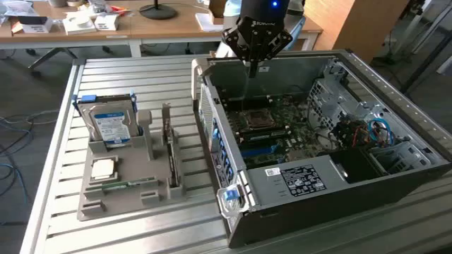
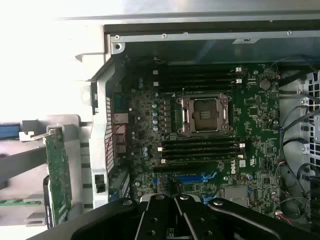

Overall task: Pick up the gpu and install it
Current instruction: 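Reach for the gpu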

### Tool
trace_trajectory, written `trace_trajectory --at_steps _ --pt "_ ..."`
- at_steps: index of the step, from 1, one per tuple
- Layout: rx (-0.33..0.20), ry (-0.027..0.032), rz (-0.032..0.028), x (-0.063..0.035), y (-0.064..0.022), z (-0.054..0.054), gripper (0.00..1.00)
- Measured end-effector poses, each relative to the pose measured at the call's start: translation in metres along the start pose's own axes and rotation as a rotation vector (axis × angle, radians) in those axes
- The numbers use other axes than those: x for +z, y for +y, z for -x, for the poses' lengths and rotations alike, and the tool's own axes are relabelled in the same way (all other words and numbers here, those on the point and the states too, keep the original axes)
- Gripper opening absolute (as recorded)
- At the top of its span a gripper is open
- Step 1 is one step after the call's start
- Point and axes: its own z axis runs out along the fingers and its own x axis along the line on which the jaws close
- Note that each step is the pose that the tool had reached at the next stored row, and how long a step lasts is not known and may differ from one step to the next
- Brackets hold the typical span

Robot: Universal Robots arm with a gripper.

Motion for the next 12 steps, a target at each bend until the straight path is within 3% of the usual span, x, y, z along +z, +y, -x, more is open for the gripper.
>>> trace_trajectory --at_steps 12 --pt "0.0 -0.0002 0.0002 0.0001 0.0 -0.0007 0.11"
